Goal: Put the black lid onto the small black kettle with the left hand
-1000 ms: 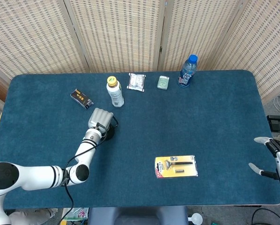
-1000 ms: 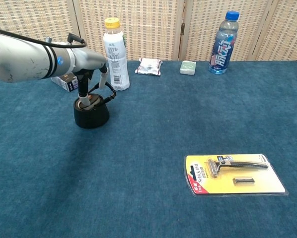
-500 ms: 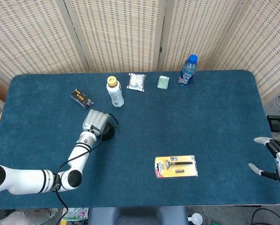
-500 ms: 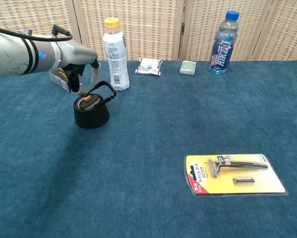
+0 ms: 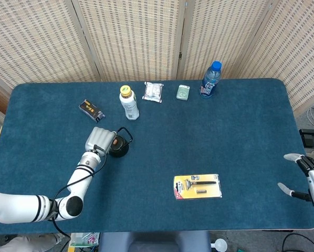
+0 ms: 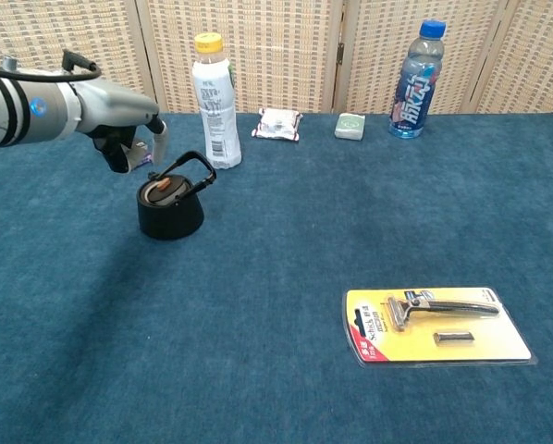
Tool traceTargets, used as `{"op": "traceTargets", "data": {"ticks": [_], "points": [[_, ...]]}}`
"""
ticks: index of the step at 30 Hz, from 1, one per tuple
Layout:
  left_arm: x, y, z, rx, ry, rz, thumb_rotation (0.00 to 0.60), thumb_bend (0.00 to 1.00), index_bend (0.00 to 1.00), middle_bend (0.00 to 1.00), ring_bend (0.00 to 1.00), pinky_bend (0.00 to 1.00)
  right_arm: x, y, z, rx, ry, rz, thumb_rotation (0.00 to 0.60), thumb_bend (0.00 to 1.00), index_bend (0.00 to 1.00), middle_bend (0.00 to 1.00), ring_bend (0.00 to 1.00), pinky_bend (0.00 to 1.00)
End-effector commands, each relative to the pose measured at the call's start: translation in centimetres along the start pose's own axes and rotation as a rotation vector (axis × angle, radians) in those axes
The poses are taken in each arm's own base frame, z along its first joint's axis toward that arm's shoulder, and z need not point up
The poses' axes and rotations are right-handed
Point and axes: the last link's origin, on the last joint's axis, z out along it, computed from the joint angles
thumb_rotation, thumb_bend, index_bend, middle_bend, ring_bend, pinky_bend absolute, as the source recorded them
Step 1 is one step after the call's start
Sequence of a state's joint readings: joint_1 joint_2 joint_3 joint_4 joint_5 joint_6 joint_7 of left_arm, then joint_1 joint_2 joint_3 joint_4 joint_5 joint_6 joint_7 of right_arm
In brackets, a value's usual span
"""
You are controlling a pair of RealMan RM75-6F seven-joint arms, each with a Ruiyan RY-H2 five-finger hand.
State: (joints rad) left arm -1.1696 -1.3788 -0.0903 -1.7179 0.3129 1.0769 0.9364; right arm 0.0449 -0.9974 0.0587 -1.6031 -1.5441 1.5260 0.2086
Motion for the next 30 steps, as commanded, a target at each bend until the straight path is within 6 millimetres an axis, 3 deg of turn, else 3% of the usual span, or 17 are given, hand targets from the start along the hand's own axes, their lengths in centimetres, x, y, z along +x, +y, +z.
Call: {"op": "traceTargets", "data": {"ticks": [1, 9, 30], "points": [[-0.2, 0.0, 0.0, -0.003, -0.009, -0.005, 0.6, 0.66, 0.32, 1.0, 0.94, 1.0, 0.0, 0.0, 0.0, -0.001, -0.001, 0.0, 0.6, 0.09, 0.29, 0.3, 0.27, 0.39], [-0.9, 0.0, 0.3, -0.006, -0.036, -0.015, 0.6, 0.67, 0.27, 1.0, 0.94, 1.0, 0.1, 0.1, 0.0, -0.002, 0.002, 0.002, 0.6, 0.09, 0.29, 0.3, 0.27, 0.39], [-2.1, 0.4, 0.4, -0.037, -0.065, -0.048, 0.6, 0.67, 0.26, 1.0, 0.94, 1.0, 0.1, 0.1, 0.1, -0.004, 0.002, 0.001, 0.6, 0.09, 0.29, 0.3, 0.27, 0.39]]}}
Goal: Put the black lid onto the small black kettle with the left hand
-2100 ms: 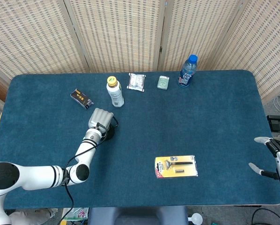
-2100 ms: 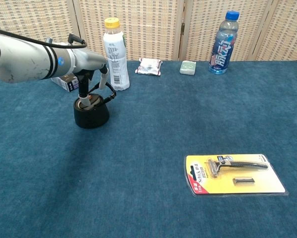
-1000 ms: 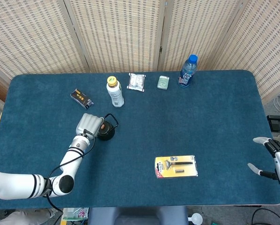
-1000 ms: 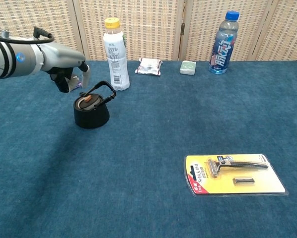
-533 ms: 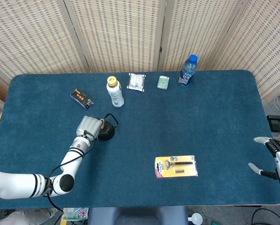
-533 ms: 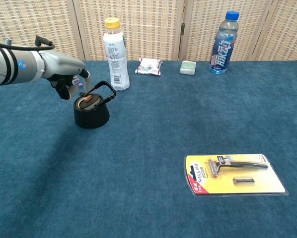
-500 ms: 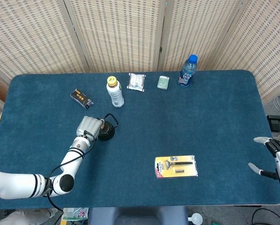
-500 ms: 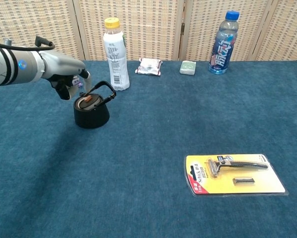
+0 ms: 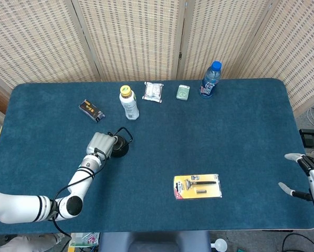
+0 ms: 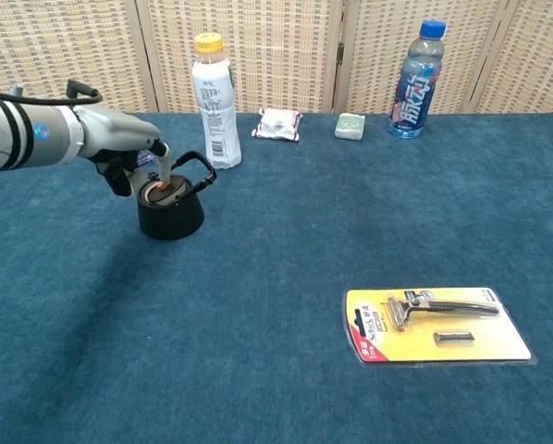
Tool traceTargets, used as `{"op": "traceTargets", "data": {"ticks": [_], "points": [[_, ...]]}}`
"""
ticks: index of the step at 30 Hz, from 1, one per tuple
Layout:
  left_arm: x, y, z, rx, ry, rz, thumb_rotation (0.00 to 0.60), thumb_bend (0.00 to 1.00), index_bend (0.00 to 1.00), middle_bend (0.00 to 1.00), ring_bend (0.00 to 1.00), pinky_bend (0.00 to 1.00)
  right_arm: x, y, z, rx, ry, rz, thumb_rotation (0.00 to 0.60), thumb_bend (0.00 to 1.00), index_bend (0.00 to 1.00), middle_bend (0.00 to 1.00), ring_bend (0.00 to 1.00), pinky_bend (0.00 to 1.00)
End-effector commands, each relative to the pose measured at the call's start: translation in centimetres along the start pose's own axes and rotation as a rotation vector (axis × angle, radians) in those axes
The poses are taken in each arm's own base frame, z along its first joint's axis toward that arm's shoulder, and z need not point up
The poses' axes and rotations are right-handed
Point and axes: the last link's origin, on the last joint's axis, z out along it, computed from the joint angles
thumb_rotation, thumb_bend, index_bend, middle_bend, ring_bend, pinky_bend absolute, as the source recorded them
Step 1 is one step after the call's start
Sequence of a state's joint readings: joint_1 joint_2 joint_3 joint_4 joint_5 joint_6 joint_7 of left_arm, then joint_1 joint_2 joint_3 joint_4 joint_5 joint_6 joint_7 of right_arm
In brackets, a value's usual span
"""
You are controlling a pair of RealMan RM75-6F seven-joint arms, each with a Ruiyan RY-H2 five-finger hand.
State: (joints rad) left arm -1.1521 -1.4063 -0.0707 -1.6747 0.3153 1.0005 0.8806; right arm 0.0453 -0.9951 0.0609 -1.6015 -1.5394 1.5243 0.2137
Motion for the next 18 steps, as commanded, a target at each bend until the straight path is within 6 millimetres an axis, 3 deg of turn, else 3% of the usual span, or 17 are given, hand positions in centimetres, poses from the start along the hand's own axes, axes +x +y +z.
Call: {"op": "traceTargets", "data": {"ticks": [1, 18], "points": [[-0.11, 0.07, 0.05, -0.005, -0.002, -0.004, 0.6, 0.67, 0.26, 1.0, 0.94, 1.0, -0.01, 0.01, 0.02, 0.0, 0.0, 0.0, 0.6, 0.09, 0.29, 0.3, 0.27, 0.39], [-0.12, 0.51, 0.12, -0.025, 0.001, -0.024, 0.6, 0.67, 0.26, 1.0, 0.94, 1.0, 0.05, 0.06, 0.0, -0.001, 0.0, 0.002, 0.6, 0.08, 0.29, 0.3, 0.27, 0.39]]}}
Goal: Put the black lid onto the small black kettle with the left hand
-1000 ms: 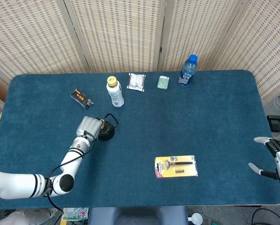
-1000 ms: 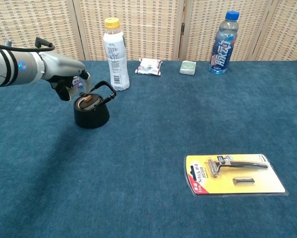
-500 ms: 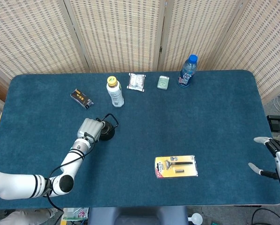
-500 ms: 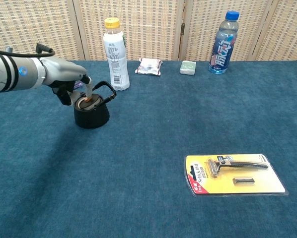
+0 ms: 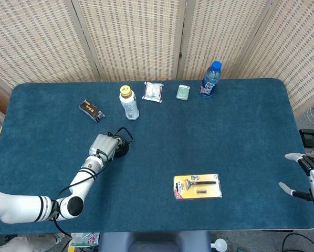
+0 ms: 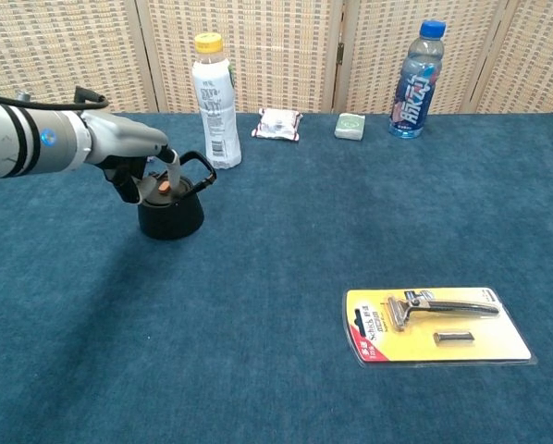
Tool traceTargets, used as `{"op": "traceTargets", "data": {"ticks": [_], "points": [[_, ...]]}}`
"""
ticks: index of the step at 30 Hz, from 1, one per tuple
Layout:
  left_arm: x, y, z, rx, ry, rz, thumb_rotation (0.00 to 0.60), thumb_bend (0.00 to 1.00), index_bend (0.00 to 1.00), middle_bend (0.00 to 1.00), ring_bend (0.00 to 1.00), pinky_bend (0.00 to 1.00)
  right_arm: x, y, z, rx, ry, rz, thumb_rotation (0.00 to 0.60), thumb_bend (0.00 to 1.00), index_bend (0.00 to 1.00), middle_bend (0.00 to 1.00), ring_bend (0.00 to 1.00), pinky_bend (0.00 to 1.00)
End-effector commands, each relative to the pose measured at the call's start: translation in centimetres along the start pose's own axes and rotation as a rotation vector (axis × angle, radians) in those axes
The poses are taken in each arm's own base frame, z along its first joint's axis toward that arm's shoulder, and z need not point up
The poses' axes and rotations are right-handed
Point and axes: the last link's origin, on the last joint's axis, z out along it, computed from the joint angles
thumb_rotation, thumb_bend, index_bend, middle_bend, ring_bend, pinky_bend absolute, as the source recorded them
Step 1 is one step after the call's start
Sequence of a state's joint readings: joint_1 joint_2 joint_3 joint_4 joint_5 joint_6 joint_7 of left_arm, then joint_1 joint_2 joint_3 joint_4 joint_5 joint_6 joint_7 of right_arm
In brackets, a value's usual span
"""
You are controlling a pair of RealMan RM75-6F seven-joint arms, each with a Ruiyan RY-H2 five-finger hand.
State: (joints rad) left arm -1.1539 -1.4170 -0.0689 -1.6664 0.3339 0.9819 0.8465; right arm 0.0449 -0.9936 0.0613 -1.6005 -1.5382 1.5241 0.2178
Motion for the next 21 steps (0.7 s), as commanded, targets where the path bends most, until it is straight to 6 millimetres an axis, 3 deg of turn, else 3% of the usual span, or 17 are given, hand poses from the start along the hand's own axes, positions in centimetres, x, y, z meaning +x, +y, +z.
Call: {"op": "traceTargets", "data": {"ticks": [1, 9, 15, 18, 20, 21], "points": [[0.2, -0.2, -0.1, 0.005, 0.008, 0.0, 0.6, 0.67, 0.26, 1.0, 0.94, 1.0, 0.0, 0.0, 0.0, 0.0, 0.0, 0.0, 0.6, 0.08, 0.29, 0.3, 0.27, 0.39], [1.4, -1.1, -1.3, 0.037, 0.062, 0.015, 0.6, 0.67, 0.26, 1.0, 0.94, 1.0, -0.1, -0.1, 0.1, 0.002, -0.003, -0.002, 0.6, 0.08, 0.29, 0.3, 0.27, 0.39], [2.2, -2.4, -3.7, 0.066, 0.12, 0.012, 0.6, 0.62, 0.24, 1.0, 0.89, 1.0, -0.1, -0.1, 0.0, 0.002, -0.004, -0.004, 0.6, 0.09, 0.29, 0.3, 0.27, 0.39], [2.1, -3.4, -5.1, 0.082, 0.144, 0.0, 0.6, 0.48, 0.22, 0.9, 0.76, 1.0, -0.1, -0.1, 0.1, 0.002, -0.004, -0.005, 0.6, 0.09, 0.29, 0.3, 0.27, 0.39], [1.9, -4.3, -6.1, 0.099, 0.163, -0.013, 0.6, 0.41, 0.2, 0.77, 0.69, 1.0, -0.2, -0.1, 0.1, 0.002, -0.005, -0.007, 0.6, 0.08, 0.29, 0.3, 0.27, 0.39], [1.7, -4.7, -6.6, 0.104, 0.17, -0.02, 0.6, 0.38, 0.2, 0.65, 0.64, 0.97, -0.2, -0.2, 0.1, 0.002, -0.006, -0.007, 0.6, 0.08, 0.29, 0.3, 0.27, 0.39]]}}
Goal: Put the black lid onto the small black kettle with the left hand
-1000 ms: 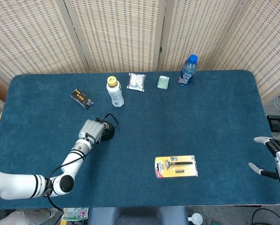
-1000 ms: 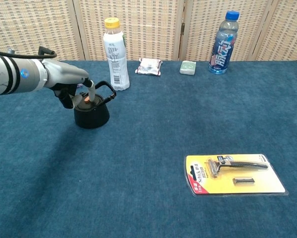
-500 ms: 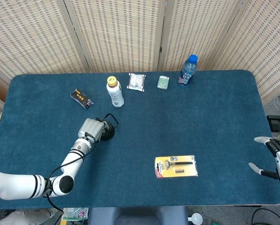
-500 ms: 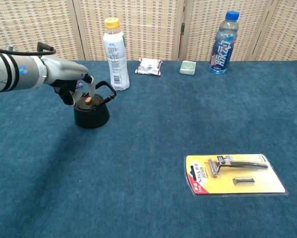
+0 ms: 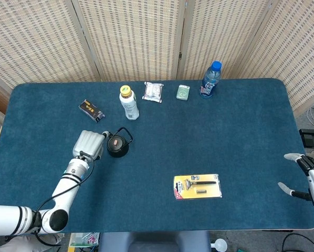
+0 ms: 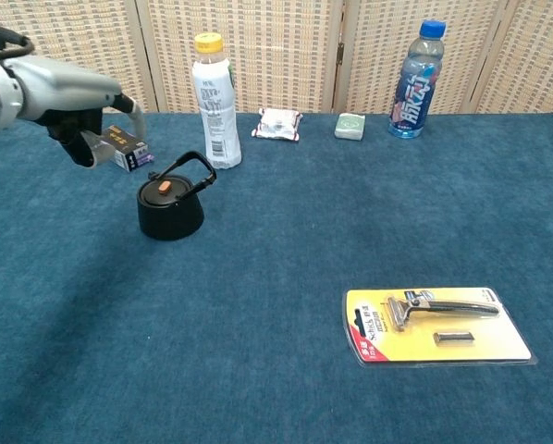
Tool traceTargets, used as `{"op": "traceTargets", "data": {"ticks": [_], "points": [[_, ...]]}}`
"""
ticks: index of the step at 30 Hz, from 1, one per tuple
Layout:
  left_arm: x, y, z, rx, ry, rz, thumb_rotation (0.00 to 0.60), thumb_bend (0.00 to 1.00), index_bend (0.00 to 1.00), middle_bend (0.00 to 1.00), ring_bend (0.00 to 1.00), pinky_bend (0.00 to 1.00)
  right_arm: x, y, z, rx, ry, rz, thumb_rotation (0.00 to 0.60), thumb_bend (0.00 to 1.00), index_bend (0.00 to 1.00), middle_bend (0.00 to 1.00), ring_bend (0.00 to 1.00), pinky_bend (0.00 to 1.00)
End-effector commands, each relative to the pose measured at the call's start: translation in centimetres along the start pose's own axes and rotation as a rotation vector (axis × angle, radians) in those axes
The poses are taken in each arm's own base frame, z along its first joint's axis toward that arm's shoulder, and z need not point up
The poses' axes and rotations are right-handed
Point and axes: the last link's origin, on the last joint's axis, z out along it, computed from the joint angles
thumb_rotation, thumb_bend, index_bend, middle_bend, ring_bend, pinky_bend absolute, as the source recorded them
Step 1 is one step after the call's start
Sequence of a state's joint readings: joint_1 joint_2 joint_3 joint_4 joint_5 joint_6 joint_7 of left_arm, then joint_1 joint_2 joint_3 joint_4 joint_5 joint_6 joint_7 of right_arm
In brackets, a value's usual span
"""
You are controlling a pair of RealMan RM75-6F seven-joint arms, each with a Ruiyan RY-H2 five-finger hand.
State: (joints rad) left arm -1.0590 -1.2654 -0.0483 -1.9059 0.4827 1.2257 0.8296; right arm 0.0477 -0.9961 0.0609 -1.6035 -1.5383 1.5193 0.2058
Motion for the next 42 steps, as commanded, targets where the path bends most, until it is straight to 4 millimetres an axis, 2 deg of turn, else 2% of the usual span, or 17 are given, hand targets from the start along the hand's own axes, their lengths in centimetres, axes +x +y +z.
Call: {"op": "traceTargets", "data": {"ticks": [1, 2, 5, 7, 10, 13, 20, 23, 27, 31, 42], "points": [[-0.3, -2.1, -2.0, 0.035, 0.028, -0.031, 0.6, 0.35, 0.19, 0.54, 0.58, 0.92, -0.1, -0.1, 0.0, 0.001, -0.003, -0.002, 0.6, 0.08, 0.29, 0.3, 0.27, 0.39], [-0.4, -2.5, -2.5, 0.04, 0.033, -0.042, 0.6, 0.34, 0.19, 0.48, 0.55, 0.88, -0.1, -0.1, 0.1, 0.001, -0.004, -0.003, 0.6, 0.09, 0.29, 0.3, 0.27, 0.39], [-0.8, -3.8, -3.9, 0.056, 0.063, -0.062, 0.6, 0.26, 0.19, 0.17, 0.27, 0.57, -0.4, -0.2, 0.2, 0.001, -0.012, -0.01, 0.6, 0.08, 0.29, 0.3, 0.27, 0.39], [-1.2, -4.6, -4.9, 0.069, 0.089, -0.072, 0.6, 0.21, 0.19, 0.07, 0.15, 0.41, -0.5, -0.3, 0.2, 0.003, -0.017, -0.015, 0.6, 0.09, 0.29, 0.3, 0.27, 0.39], [-1.9, -5.7, -6.4, 0.086, 0.122, -0.082, 0.6, 0.17, 0.23, 0.04, 0.07, 0.23, -0.8, -0.5, 0.3, 0.003, -0.026, -0.022, 0.6, 0.09, 0.29, 0.3, 0.27, 0.39], [-2.8, -6.5, -7.9, 0.107, 0.161, -0.062, 0.6, 0.17, 0.26, 0.03, 0.02, 0.1, -1.1, -0.6, 0.5, 0.003, -0.038, -0.031, 0.6, 0.09, 0.29, 0.3, 0.27, 0.39], [-4.2, -7.1, -11.0, 0.095, 0.225, -0.076, 0.6, 0.17, 0.31, 0.03, 0.02, 0.09, -1.7, -0.9, 0.7, 0.008, -0.057, -0.048, 0.6, 0.08, 0.29, 0.3, 0.27, 0.39], [-4.9, -7.3, -12.4, 0.088, 0.242, -0.079, 0.6, 0.17, 0.31, 0.07, 0.05, 0.09, -1.8, -0.9, 0.7, 0.004, -0.059, -0.05, 0.6, 0.08, 0.29, 0.3, 0.27, 0.39], [-6.2, -8.0, -13.8, 0.084, 0.249, -0.085, 0.6, 0.17, 0.31, 0.19, 0.16, 0.21, -1.8, -0.9, 0.8, 0.002, -0.062, -0.051, 0.6, 0.09, 0.29, 0.3, 0.27, 0.39], [-7.6, -9.0, -15.2, 0.104, 0.259, -0.095, 0.6, 0.17, 0.32, 0.26, 0.21, 0.33, -2.0, -1.0, 0.8, 0.001, -0.066, -0.054, 0.6, 0.09, 0.29, 0.3, 0.27, 0.39], [-10.8, -12.0, -17.7, 0.156, 0.26, -0.145, 0.6, 0.17, 0.35, 0.31, 0.25, 0.38, -2.5, -1.2, 1.0, -0.002, -0.081, -0.075, 0.6, 0.08, 0.29, 0.3, 0.27, 0.39]]}}
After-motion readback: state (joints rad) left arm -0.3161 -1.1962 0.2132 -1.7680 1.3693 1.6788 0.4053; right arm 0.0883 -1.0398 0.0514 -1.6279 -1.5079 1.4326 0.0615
